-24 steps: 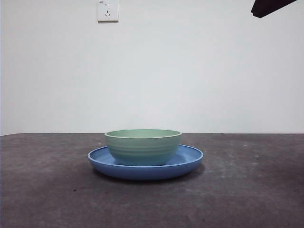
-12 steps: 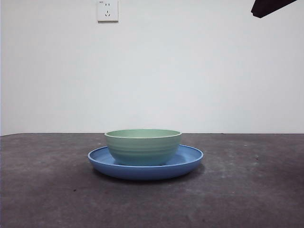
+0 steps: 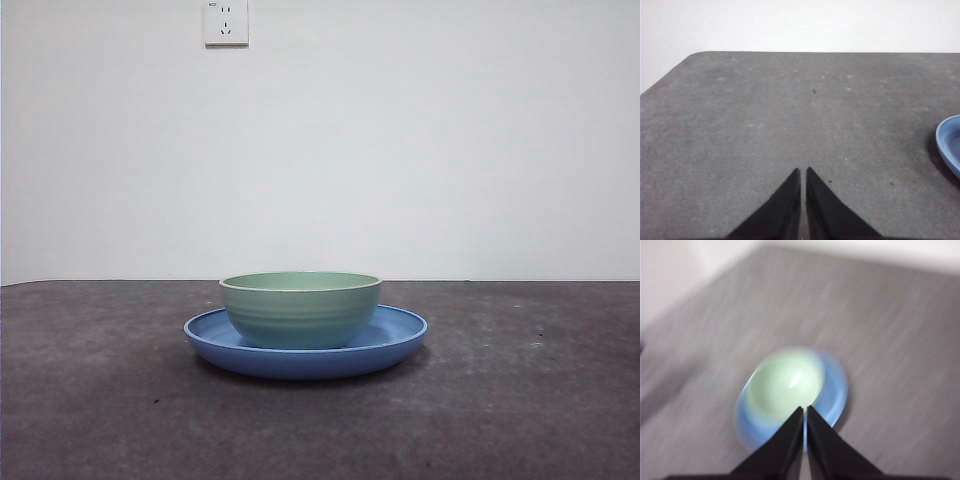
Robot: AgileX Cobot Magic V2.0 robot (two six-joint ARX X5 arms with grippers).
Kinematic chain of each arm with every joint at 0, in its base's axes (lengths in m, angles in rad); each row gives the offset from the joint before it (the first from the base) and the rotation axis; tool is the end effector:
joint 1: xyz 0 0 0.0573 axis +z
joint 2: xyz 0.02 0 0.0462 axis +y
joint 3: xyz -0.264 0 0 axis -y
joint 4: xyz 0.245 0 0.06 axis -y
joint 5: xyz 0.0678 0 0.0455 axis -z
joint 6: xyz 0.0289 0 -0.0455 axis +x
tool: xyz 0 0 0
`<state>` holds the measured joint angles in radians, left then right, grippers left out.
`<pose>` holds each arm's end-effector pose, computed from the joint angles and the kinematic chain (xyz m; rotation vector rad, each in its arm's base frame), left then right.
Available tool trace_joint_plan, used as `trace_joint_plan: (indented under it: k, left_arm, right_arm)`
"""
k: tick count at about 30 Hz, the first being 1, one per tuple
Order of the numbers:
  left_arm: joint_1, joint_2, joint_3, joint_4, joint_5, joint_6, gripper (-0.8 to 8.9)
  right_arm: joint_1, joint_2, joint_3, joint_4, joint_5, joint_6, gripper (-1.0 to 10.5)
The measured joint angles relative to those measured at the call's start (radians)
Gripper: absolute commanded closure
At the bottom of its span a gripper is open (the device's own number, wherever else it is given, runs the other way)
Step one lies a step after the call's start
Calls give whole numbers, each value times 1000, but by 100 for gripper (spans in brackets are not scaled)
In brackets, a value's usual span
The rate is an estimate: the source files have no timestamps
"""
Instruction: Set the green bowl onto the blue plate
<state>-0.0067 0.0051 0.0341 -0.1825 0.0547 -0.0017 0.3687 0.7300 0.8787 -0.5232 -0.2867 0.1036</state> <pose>0.0947 -0.0022 0.1571 -0.0054 0.1535 -0.0611 0.1329 0.0601 0.3402 0.0831 0.4140 0.6272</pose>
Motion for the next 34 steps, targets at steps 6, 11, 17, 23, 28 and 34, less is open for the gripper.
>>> trace_joint_plan:
  k: [6, 11, 17, 23, 28, 34]
  left_arm:
    - [0, 0, 0, 0, 0, 0, 795]
    - [0, 0, 0, 0, 0, 0, 795]
    - [0, 0, 0, 0, 0, 0, 795]
    - [0, 0, 0, 0, 0, 0, 795]
    - [0, 0, 0, 0, 0, 0, 795]
    - [0, 0, 0, 0, 0, 0, 795]
  right_arm:
    - [-253, -192, -219, 272, 4, -3, 940]
    - [-377, -358, -414, 402, 47, -23, 940]
    - [-410, -526, -615, 492, 159, -29, 940]
    - [-410, -659, -772, 527, 209, -29, 940]
    - [-410, -722, -848, 525, 209, -29, 940]
    - [-410, -724, -863, 458, 210, -29, 940]
